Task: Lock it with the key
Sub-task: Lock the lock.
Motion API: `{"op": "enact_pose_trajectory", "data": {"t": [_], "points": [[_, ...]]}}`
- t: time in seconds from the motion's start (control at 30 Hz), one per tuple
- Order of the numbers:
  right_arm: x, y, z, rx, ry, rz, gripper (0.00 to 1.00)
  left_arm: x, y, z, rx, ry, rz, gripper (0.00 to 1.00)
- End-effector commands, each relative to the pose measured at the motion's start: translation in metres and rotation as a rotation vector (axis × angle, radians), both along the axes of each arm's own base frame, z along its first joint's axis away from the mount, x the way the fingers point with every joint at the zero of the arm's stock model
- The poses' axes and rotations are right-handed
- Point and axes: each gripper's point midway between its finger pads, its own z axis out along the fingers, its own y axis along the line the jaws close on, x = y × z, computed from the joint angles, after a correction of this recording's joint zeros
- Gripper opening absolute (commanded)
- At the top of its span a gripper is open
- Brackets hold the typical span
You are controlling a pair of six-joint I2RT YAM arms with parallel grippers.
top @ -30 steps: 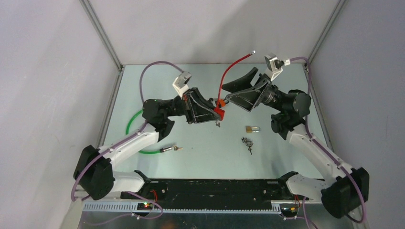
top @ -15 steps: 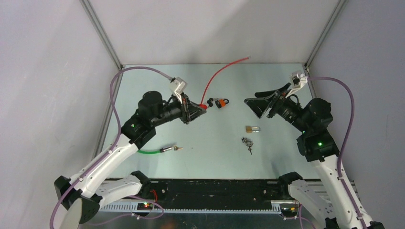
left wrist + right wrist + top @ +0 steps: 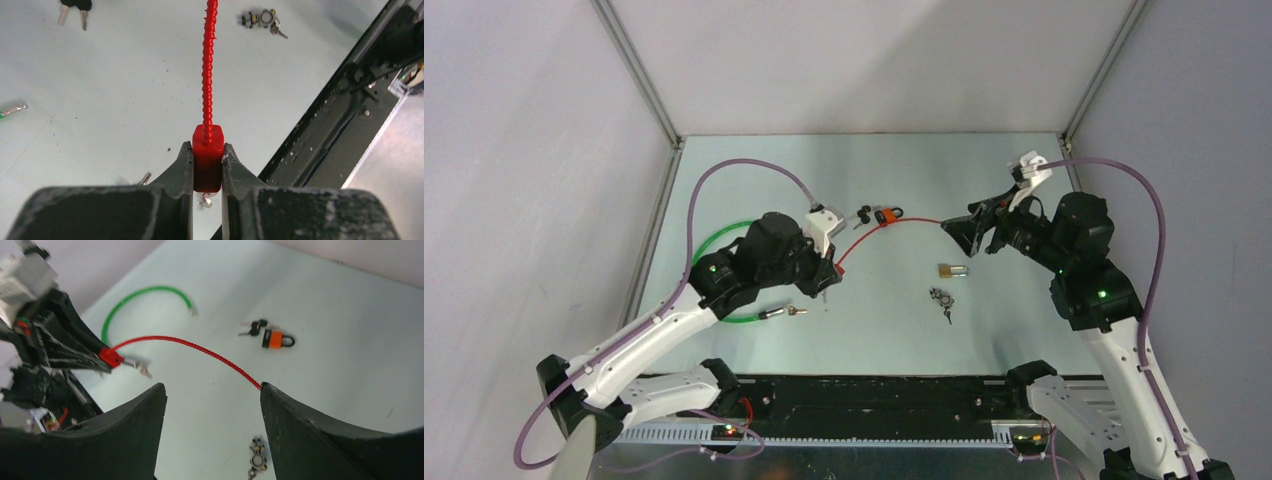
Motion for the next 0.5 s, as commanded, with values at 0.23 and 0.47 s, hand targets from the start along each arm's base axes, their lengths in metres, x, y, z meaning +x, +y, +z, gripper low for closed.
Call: {"op": "enact_pose_trajectory", "data": {"t": [0.23, 0.47], "points": [[-0.025, 0.025, -0.049, -0.289, 0.0, 0.22, 0.71, -0.019, 0.006, 0.038, -0.008, -0.117, -0.125, 0.0], [-0.019, 0.04, -0.062, -0.383, -0.025, 0.215, 0.64, -0.027, 0.006, 0.043, -0.022, -0.13, -0.161, 0.0]]}}
